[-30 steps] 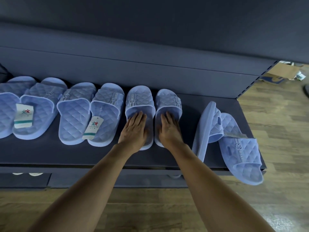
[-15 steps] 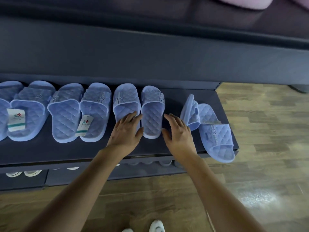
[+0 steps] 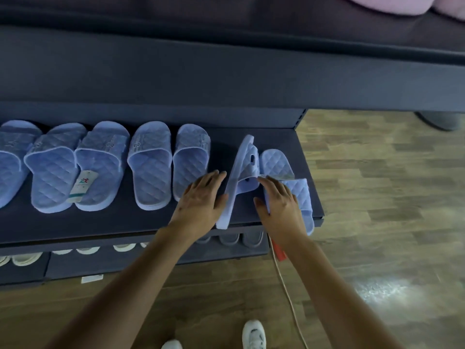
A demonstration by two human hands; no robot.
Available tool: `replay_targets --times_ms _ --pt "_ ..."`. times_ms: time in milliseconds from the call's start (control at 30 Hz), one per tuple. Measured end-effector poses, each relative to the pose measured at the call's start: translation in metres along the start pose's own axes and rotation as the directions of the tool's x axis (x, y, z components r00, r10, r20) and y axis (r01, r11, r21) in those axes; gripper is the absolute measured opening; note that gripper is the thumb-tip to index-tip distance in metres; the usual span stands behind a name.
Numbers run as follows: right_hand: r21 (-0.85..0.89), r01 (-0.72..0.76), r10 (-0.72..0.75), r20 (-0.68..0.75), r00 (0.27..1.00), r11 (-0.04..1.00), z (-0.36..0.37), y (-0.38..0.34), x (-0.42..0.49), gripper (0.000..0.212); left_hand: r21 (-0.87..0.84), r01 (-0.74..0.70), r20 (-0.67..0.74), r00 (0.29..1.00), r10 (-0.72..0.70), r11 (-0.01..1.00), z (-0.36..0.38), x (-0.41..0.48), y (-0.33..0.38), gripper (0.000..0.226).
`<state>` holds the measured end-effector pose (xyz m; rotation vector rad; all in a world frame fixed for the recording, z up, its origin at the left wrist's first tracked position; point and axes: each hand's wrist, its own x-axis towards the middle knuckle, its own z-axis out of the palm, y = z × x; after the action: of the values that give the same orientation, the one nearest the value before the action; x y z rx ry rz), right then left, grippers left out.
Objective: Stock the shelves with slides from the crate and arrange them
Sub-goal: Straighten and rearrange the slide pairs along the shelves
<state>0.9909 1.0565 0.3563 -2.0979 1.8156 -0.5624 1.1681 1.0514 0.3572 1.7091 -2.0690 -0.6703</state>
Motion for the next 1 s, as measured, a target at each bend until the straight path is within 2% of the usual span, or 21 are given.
replay_targets --times_ms 100,300,467,633,733,800,900,1000 --pt "0.02 0.021 -0.022 0.03 0.999 1.0 -0.009 0.025 0.001 0.044 -0.013 0.034 -0.031 0.999 -0.034 0.999 0.015 0.004 0.019 0.051" --pt "0.006 0.021 -0.021 0.058 0.998 1.0 -0.023 0.07 0.011 0.04 -0.188 0.219 -0.09 0.967 -0.239 0.957 0.039 0.014 0.037 0.056" --pt "0.022 -0.061 0.059 0.104 0.993 0.998 -0.028 0.096 0.012 0.047 -0.342 0.321 -0.096 0.923 -0.373 0.883 0.053 0.018 0.042 0.055" --pt "0.017 -0.225 0.219 0.178 0.959 0.974 -0.02 0.108 0.014 0.07 -0.381 0.427 -0.094 0.864 -0.494 0.82 0.058 0.026 0.044 0.051" --pt "-0.02 -0.309 0.306 0.219 0.927 0.951 -0.009 0.1 0.014 0.098 -0.329 0.481 -0.097 0.839 -0.536 0.813 0.062 0.032 0.042 0.026" --pt "-0.065 -0.355 0.36 0.21 0.909 0.933 -0.002 0.091 0.014 0.114 -0.29 0.513 -0.123 0.818 -0.563 0.808 0.063 0.034 0.039 0.02" --pt "-0.08 -0.382 0.39 0.163 0.906 0.921 0.005 0.084 0.015 0.118 -0.322 0.531 -0.161 0.785 -0.598 0.784 0.06 0.034 0.035 0.016" --pt "-0.073 -0.325 0.332 0.121 0.936 0.943 0.008 0.091 0.015 0.112 -0.414 0.529 -0.191 0.746 -0.638 0.741 0.052 0.027 0.028 0.018"
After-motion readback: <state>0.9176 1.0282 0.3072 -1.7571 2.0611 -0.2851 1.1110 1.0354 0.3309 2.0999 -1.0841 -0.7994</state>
